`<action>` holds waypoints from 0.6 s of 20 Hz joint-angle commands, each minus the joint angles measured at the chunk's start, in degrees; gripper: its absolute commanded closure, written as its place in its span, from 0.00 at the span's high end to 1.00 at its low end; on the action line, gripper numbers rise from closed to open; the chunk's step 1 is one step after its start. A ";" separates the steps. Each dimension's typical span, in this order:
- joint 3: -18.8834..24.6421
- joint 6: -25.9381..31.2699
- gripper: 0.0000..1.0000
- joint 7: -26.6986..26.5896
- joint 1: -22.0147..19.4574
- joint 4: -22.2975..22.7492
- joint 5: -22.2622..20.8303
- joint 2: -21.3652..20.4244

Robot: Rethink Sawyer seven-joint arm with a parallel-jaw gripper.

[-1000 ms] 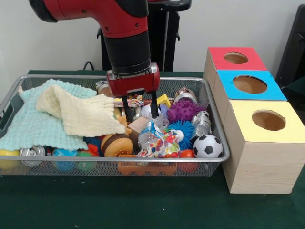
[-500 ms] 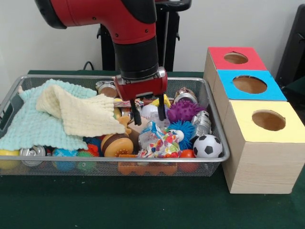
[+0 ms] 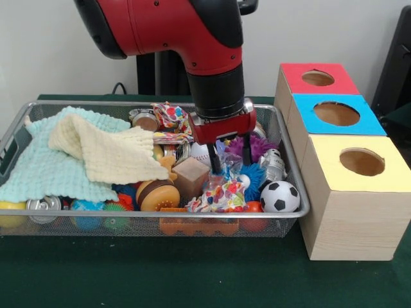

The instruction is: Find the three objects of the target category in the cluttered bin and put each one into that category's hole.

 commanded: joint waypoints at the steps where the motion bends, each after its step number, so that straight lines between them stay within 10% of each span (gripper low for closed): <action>1: -1.38 -4.18 1.00 3.47 0.03 -3.42 -2.95 4.29; 12: -1.27 -5.20 1.00 2.86 -0.69 -3.57 -2.40 4.74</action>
